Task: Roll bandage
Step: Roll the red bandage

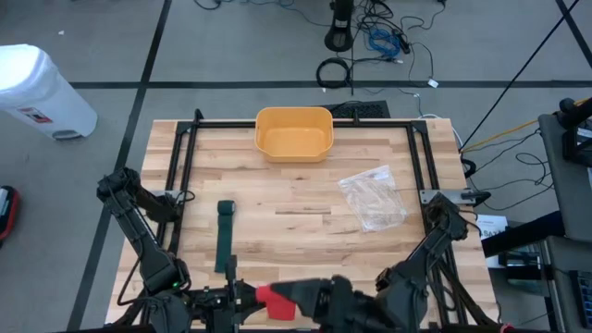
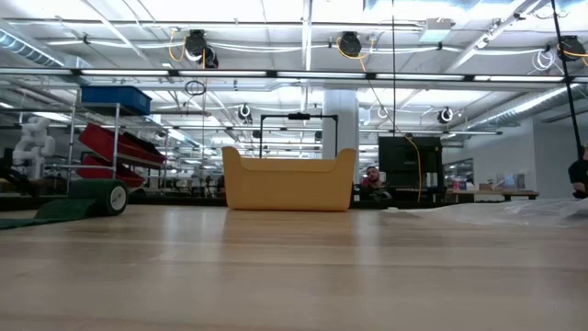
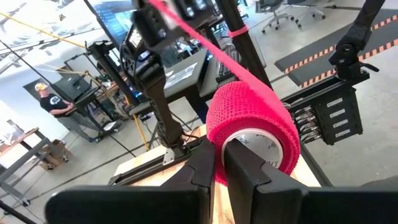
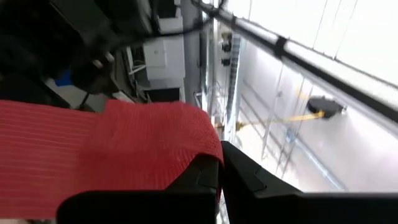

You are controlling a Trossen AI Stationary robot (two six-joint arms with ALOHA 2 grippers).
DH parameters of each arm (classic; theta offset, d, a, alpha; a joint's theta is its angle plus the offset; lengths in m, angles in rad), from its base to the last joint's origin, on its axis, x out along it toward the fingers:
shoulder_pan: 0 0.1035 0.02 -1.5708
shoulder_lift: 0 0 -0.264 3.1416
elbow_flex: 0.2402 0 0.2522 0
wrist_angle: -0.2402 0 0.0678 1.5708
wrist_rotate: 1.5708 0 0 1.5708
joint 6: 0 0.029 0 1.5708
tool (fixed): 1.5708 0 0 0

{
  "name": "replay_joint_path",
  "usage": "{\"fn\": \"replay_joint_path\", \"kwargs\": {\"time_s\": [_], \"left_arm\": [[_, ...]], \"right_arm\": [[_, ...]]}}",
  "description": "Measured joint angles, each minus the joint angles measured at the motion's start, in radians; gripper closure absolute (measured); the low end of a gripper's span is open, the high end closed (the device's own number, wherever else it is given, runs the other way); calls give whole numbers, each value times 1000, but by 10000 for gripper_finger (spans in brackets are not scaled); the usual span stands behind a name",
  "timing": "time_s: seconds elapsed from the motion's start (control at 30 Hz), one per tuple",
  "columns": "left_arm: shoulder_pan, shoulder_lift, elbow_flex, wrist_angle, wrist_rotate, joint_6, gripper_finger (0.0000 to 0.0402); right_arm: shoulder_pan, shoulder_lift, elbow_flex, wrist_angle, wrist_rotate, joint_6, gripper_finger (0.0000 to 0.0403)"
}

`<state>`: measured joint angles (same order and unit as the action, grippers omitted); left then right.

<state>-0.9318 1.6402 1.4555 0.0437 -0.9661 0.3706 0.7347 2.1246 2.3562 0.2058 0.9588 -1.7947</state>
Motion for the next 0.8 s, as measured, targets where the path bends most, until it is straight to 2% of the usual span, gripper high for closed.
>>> {"fn": "replay_joint_path", "kwargs": {"time_s": [0.23, 0.37, 0.6, 0.8], "left_arm": [[-7, 0, 0, 0, 0, 0, 372], [-24, 0, 0, 0, 0, 0, 372], [-60, 0, 0, 9, 1, 1, 372], [-95, -1, 0, 65, 1, 33, 372]], "right_arm": [[-30, -5, 0, -26, 81, 84, 403], [-33, -5, 0, -102, 109, 208, 403], [-36, -6, 0, -170, 117, 416, 403], [-56, -6, 0, -245, 134, 523, 403]]}}
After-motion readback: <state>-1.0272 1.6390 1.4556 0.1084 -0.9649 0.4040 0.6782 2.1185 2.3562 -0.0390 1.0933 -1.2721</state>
